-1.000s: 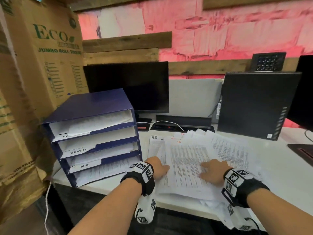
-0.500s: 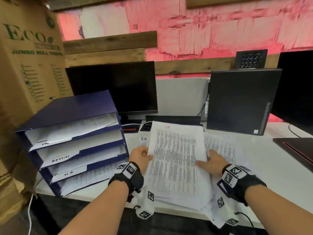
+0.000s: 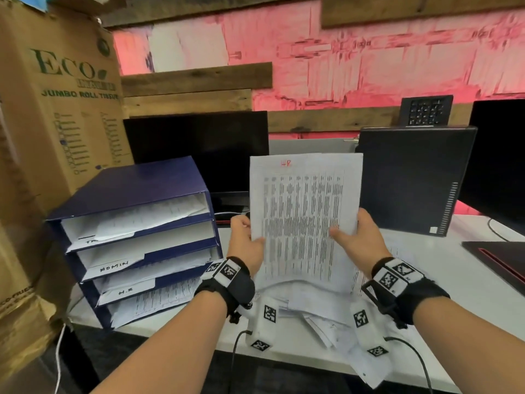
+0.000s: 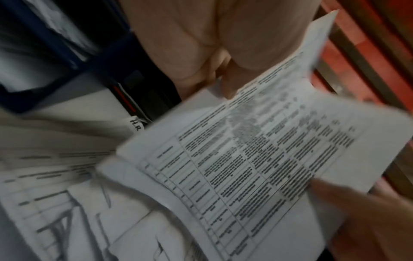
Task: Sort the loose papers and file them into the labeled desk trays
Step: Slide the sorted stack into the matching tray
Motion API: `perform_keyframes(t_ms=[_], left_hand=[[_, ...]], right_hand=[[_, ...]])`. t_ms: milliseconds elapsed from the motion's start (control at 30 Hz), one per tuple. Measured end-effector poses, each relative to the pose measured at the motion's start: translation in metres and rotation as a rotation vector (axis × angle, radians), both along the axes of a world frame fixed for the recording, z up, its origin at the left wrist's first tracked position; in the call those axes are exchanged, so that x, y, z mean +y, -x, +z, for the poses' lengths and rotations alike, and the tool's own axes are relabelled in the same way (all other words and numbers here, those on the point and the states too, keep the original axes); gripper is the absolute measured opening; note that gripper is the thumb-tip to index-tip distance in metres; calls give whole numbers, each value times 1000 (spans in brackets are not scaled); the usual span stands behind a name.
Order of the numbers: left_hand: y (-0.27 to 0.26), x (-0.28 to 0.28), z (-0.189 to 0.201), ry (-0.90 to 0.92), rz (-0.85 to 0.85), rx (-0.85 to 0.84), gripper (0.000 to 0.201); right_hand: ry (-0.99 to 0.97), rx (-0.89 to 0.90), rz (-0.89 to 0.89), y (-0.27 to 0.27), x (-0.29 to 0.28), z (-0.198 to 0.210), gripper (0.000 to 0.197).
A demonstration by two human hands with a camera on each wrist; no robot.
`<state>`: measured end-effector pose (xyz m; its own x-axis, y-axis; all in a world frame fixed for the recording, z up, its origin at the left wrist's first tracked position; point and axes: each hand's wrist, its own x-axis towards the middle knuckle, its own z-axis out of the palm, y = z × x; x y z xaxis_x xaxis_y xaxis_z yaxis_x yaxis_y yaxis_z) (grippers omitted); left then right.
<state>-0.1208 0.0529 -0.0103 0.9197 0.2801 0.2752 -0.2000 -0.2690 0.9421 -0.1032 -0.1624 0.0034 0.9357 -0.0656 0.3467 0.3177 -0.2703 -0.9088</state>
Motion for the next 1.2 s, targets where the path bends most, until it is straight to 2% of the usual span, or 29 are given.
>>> perform_keyframes(t_ms=[67, 167, 300, 400, 467, 567, 667, 833, 900, 1067, 1133, 1200], left_hand=[[-4, -12, 5, 48, -71, -15, 42], [-9, -23, 1, -35, -133, 23, 53], [-26, -27, -31, -115, -217, 129, 49], [-38, -29, -44, -193, -305, 241, 49], [-48, -35, -46, -348, -316, 363, 55], [-56, -45, -50, -666, -247, 568, 80], [-56, -61, -48, -808, -252, 650, 91], [-68, -82, -44, -956, -280, 676, 67], [-75, -87, -46, -964, -284, 695, 64], [-85, -80, -56, -837, -222, 655, 68], [-84, -70, -55, -765, -194, 594, 56], [-82, -59, -53, -679, -153, 519, 33]], right_hand=[[40, -84, -37, 1, 0, 8, 33], [104, -165, -93, 5, -4, 12, 31], [269, -12, -75, 6, -12, -10, 39], [215, 33, -235, -8, -29, -22, 32], [155, 44, -363, -23, -49, -23, 32], [208, 132, -491, -40, -77, -23, 33], [278, 266, -543, -48, -96, -27, 27], [362, 461, -526, -56, -113, -47, 24], [406, 525, -517, -56, -120, -56, 24], [406, 583, -521, -54, -133, -66, 28], [374, 587, -529, -53, -136, -63, 27], [332, 576, -532, -52, -138, -59, 25]])
